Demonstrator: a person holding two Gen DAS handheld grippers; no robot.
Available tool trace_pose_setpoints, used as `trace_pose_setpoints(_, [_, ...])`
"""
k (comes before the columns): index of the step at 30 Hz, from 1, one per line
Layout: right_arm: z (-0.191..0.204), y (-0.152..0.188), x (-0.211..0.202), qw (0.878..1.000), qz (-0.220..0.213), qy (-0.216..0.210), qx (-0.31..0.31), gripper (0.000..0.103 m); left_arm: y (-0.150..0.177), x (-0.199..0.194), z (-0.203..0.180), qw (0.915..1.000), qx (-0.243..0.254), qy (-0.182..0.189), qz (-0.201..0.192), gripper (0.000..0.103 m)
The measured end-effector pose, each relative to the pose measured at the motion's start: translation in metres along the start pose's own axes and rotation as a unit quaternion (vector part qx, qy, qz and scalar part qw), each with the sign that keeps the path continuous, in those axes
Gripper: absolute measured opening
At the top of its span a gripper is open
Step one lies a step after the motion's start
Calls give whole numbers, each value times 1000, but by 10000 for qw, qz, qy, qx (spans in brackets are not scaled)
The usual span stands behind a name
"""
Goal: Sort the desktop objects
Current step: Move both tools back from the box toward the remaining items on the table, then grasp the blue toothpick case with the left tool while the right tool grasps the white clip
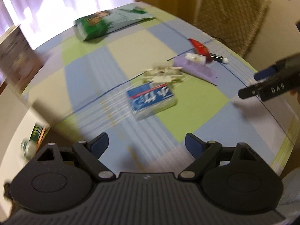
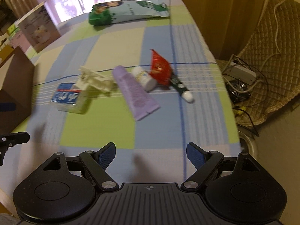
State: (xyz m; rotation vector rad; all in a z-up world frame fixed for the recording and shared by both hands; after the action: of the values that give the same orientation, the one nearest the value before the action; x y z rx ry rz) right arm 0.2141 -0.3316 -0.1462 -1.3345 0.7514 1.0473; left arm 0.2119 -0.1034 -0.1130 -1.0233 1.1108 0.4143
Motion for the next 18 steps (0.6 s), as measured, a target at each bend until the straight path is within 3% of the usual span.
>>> trace_pose_setpoints(8, [-25,-7,10,9991,136,30,406,88,-35,39,-11,9913,1279,227,208,87])
trace_pose_setpoints(18, [-41,-9,21,9965,310,26,780,88,-69,96,-12,9768,2023,286,635,87])
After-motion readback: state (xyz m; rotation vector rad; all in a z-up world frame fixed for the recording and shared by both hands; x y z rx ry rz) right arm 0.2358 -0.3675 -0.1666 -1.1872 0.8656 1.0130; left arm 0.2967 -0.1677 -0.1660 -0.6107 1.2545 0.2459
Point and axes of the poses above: each gripper's, at about its wrist camera, not at the fingertips, and x roughly the way its jaws point, z to its left, y to its underside, the point moved 5 cm from there along x, roughly the way its jaws point, and after that the axes turned 3 degrees about z, right-handed, at the moved point
